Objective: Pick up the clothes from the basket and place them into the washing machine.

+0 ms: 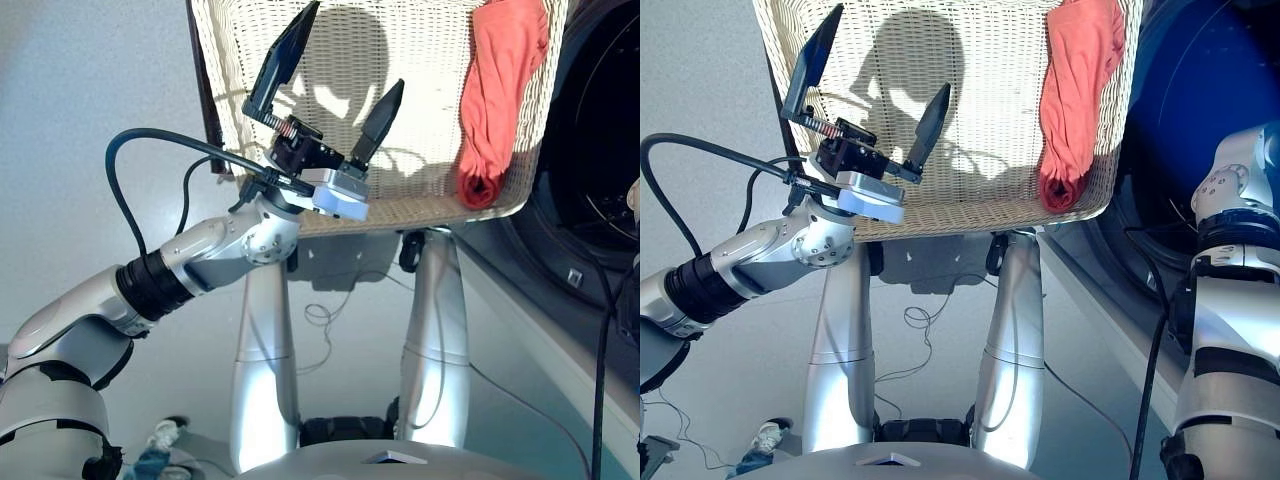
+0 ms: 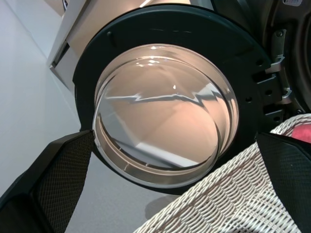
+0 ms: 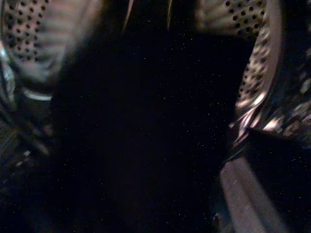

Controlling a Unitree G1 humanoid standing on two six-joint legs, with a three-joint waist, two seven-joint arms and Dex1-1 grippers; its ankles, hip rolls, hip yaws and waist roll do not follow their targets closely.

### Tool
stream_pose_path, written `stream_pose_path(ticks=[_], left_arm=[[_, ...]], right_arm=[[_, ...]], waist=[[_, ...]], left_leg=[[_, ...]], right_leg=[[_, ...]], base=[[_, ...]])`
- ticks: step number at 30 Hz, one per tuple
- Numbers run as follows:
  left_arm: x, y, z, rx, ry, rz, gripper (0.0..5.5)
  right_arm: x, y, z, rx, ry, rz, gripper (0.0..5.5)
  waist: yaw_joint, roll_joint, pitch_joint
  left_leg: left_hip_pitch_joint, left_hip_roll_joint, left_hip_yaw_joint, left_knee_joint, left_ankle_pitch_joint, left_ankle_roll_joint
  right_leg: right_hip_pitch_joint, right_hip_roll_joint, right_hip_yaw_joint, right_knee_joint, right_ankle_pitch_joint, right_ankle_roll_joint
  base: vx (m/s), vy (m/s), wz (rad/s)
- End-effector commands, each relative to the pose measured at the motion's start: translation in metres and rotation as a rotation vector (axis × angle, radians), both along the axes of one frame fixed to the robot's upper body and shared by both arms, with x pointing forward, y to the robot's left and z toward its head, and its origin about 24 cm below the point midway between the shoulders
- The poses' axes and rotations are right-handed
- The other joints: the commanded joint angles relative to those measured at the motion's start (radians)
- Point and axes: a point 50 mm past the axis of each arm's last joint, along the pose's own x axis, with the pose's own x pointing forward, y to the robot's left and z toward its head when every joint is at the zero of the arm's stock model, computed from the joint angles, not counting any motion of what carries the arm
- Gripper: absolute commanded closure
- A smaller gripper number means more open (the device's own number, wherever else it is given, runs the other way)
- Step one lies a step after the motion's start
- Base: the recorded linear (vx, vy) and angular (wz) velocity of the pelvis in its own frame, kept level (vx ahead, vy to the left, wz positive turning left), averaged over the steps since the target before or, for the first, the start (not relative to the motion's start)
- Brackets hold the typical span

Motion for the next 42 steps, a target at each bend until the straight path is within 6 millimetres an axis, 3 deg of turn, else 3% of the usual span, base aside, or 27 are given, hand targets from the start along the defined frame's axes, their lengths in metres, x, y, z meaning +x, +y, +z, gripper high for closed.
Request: stream_pose_path(ticks=[1,3,6,9,14,17,24,32,38,39,42], left_arm=[[-0.022,-0.008,0.007,-0.078,-0.008,-0.147,0.00],[-0.020,-0.008,0.008,-0.074,-0.004,-0.136,0.00],[-0.017,-0.006,0.008,-0.092,0.009,-0.114,0.00],[-0.015,-0.005,0.005,-0.090,0.022,-0.093,0.00],[-0.016,-0.001,0.008,-0.084,0.000,-0.081,0.00],[-0.023,0.004,0.009,-0.073,-0.023,-0.090,0.00],[-0.032,0.001,0.012,-0.023,-0.092,-0.110,0.00],[-0.040,-0.003,0.015,-0.101,-0.104,-0.167,0.00],[-0.042,-0.006,0.015,-0.169,-0.071,-0.204,0.00],[-0.042,-0.007,0.014,-0.176,-0.061,-0.210,0.00],[-0.041,-0.008,0.012,-0.185,-0.045,-0.212,0.00]], right_arm=[[-0.007,-0.004,0.001,-0.092,-0.073,0.041,0.00],[0.004,0.016,-0.003,-0.172,-0.066,0.137,0.00],[0.016,0.066,-0.007,-0.323,-0.115,0.321,0.00],[0.011,0.099,-0.015,-0.406,-0.154,0.421,0.00],[-0.007,0.155,-0.027,-0.736,-0.087,0.594,0.00],[-0.023,0.192,-0.028,-1.011,-0.056,0.697,0.00],[-0.028,0.257,-0.038,-1.299,-0.030,0.907,0.00],[0.000,0.305,-0.052,-1.375,0.063,0.992,0.00],[0.025,0.308,-0.079,-1.297,0.245,1.010,0.00],[0.028,0.306,-0.088,-1.271,0.290,1.018,0.00],[0.037,0.301,-0.105,-1.224,0.389,1.019,0.00]], waist=[[-0.022,0.056,-0.015],[-0.025,0.055,-0.015],[-0.033,0.050,-0.015],[-0.043,0.044,-0.015],[-0.055,0.035,-0.015],[-0.055,0.035,-0.015],[-0.043,0.047,-0.015],[-0.018,0.066,-0.015],[-0.005,0.073,-0.015],[-0.003,0.075,-0.015],[0.002,0.079,-0.015]], left_leg=[[0.032,0.016,0.062,-0.133,0.064,0.034],[0.032,0.015,0.065,-0.135,0.066,0.036],[0.030,0.015,0.068,-0.137,0.070,0.038],[0.031,0.016,0.073,-0.142,0.072,0.040],[0.023,0.014,0.075,-0.138,0.077,0.043],[0.019,0.014,0.076,-0.130,0.077,0.045],[0.014,0.008,0.072,-0.082,0.061,0.050],[0.010,0.000,0.073,-0.062,0.055,0.054],[0.006,-0.004,0.067,-0.037,0.043,0.052],[0.024,-0.005,0.066,-0.025,0.011,0.050],[0.022,-0.008,0.064,-0.020,0.007,0.050]], right_leg=[[0.051,0.028,-0.050,-0.049,-0.036,0.001],[0.049,0.032,-0.046,-0.049,-0.034,0.001],[0.043,0.036,-0.039,-0.051,-0.031,0.000],[0.040,0.039,-0.035,-0.056,-0.028,-0.003],[0.028,0.046,-0.031,-0.051,-0.028,-0.006],[0.021,0.049,-0.031,-0.042,-0.029,-0.005],[0.016,0.049,-0.033,0.009,-0.049,-0.004],[0.011,0.042,-0.038,0.034,-0.059,-0.004],[0.010,0.038,-0.044,0.067,-0.081,-0.003],[0.028,0.037,-0.044,0.082,-0.111,0.002],[0.029,0.032,-0.048,0.087,-0.115,0.003]], base=[[0.000,0.000,0.000],[0.000,0.000,0.000],[0.000,0.000,0.000],[0.000,0.000,0.000],[0.000,0.000,0.000],[0.000,0.000,0.000],[0.000,0.000,0.000],[0.000,0.000,0.000],[0.020,-0.003,0.020],[0.115,-0.012,0.121],[0.039,-0.002,0.038]])
